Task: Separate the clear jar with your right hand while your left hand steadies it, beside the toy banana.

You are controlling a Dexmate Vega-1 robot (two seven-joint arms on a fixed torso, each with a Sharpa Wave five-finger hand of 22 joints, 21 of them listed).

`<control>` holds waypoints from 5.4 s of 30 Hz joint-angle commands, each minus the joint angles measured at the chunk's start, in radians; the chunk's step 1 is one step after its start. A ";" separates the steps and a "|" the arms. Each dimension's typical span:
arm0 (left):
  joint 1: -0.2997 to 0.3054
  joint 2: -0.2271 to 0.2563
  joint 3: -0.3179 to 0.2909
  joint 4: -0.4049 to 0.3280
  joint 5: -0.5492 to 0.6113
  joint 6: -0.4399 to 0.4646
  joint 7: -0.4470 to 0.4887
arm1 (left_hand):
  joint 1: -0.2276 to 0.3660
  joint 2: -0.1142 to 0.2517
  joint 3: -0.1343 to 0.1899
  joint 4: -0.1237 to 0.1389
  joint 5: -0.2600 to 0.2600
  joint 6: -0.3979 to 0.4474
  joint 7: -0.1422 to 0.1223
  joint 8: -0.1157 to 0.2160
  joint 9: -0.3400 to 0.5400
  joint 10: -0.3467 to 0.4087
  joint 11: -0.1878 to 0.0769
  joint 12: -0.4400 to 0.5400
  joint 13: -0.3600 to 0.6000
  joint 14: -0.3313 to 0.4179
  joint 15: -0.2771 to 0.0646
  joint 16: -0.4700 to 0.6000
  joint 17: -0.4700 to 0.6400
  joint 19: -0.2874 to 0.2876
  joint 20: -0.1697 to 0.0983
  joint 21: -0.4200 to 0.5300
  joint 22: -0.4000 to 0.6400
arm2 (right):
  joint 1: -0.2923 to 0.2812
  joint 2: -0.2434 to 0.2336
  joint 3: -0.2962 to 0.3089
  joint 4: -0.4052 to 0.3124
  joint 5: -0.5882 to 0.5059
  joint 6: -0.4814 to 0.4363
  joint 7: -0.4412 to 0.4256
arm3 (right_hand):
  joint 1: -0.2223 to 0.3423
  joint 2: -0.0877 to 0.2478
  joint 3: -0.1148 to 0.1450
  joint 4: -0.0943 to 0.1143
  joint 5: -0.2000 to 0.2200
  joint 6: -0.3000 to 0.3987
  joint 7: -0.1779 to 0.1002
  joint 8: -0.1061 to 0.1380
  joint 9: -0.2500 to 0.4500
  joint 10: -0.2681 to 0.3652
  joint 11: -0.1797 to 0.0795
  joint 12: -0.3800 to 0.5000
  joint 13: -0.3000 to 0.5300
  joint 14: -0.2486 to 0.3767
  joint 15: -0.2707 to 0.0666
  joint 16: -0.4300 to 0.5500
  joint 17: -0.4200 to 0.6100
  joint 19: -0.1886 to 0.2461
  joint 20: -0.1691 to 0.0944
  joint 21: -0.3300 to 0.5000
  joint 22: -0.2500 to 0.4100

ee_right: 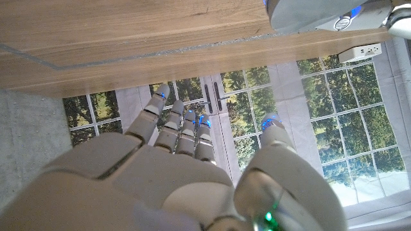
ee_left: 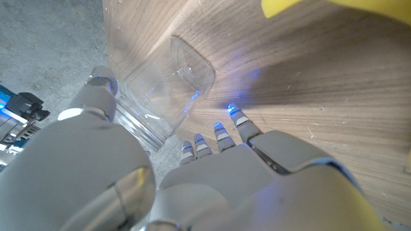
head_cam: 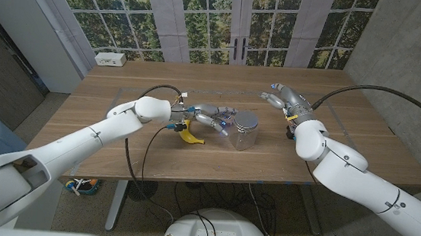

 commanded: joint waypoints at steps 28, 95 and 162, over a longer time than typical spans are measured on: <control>0.272 -0.121 -0.079 -0.015 -0.015 -0.068 0.443 | 0.095 0.134 0.010 0.001 0.011 0.155 0.146 0.050 0.008 0.140 0.080 0.045 0.000 0.188 0.002 0.022 0.003 0.108 0.014 0.018 0.004 | -0.057 -0.062 0.045 -0.066 0.001 0.062 0.027 | 0.001 0.006 -0.003 0.002 -0.003 0.001 0.004 0.010 0.006 0.009 -0.002 0.014 0.008 0.014 -0.008 0.013 0.013 0.009 -0.005 0.005 0.006; 0.220 -0.214 -0.040 -0.002 0.035 0.089 0.584 | 0.198 0.190 -0.033 -0.003 0.018 0.544 0.141 0.183 0.059 0.559 0.037 0.128 0.025 0.475 -0.064 0.054 0.010 0.311 0.043 0.055 0.017 | -0.010 -0.045 0.047 -0.015 -0.007 0.088 0.091 | 0.001 0.006 -0.011 0.001 -0.004 0.005 0.003 0.013 0.006 0.017 -0.003 0.019 0.020 0.020 -0.011 0.023 0.028 0.011 -0.008 0.007 0.005; 0.124 -0.218 0.036 0.032 0.090 0.215 0.549 | 0.233 0.194 -0.046 -0.003 0.020 0.565 0.141 0.160 0.041 0.560 0.051 0.091 0.011 0.423 -0.081 0.014 0.005 0.251 0.022 0.027 0.016 | 0.869 0.005 -0.878 0.018 -0.346 -0.469 0.708 | 0.076 -0.074 -0.033 -0.002 -0.003 -0.106 -0.079 0.000 0.010 -0.058 0.014 0.010 0.043 0.044 0.016 0.043 0.057 0.089 0.041 0.032 0.006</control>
